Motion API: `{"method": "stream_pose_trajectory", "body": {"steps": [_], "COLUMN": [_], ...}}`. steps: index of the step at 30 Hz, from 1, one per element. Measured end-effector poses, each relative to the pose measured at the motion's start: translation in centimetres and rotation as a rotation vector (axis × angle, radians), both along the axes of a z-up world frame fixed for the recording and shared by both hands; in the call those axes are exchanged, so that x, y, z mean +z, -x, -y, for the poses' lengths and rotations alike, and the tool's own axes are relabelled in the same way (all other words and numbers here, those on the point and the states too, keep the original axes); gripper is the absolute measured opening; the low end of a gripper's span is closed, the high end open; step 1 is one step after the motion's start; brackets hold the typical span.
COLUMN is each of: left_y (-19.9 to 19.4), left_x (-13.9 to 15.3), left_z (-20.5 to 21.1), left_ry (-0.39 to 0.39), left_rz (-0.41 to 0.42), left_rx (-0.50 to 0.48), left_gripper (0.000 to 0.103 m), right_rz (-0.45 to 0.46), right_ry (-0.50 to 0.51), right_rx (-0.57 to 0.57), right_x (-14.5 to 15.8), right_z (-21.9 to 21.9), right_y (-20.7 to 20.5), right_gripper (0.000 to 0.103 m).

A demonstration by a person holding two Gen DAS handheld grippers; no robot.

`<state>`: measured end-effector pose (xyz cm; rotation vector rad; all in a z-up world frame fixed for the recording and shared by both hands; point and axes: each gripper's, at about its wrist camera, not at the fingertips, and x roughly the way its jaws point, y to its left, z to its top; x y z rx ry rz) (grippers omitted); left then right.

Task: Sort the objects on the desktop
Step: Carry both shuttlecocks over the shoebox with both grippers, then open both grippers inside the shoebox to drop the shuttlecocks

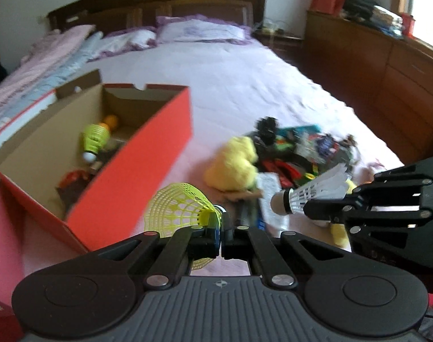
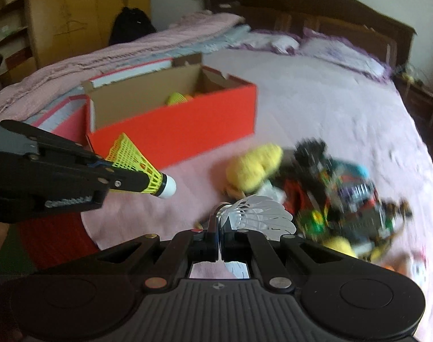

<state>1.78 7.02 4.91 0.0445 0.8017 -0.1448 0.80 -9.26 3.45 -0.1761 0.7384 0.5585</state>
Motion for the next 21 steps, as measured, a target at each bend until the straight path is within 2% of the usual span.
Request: {"method": "stream_pose_trajectory", "body": {"steps": [8, 11, 15, 17, 18, 19, 21], "left_y": [-4.6, -7.3, -11.4, -13.2, -14.0, -14.4, -14.5], "left_x": [3.4, 4.7, 5.2, 5.0, 4.9, 4.9, 4.9], "left_z": [-4.5, -7.1, -10.3, -11.6, -12.3, -13.0, -14.0], "left_ry": [-0.013, -0.027, -0.050, -0.063, -0.066, -0.059, -0.043], "left_rz": [0.040, 0.050, 0.008, -0.025, -0.044, -0.053, -0.055], "left_rx": [0.144, 0.239, 0.358, 0.423, 0.461, 0.487, 0.520], "left_gripper": [0.004, 0.004, 0.006, 0.015, 0.029, 0.048, 0.061], "right_rz": [0.092, 0.099, 0.071, 0.030, 0.007, -0.017, -0.063], "right_ry": [-0.023, -0.032, -0.037, -0.052, -0.066, -0.080, -0.118], "right_rx": [0.131, 0.172, 0.203, 0.207, 0.200, 0.194, 0.167], "right_x": [4.3, 6.2, 8.1, 8.7, 8.9, 9.0, 9.0], "right_z": [-5.6, -8.2, -12.6, -15.0, -15.9, -16.8, -17.7], "right_y": [-4.8, -7.7, -13.0, -16.0, -17.3, -18.6, -20.5], "right_gripper": [0.002, 0.002, 0.002, 0.002, 0.004, 0.015, 0.029]}}
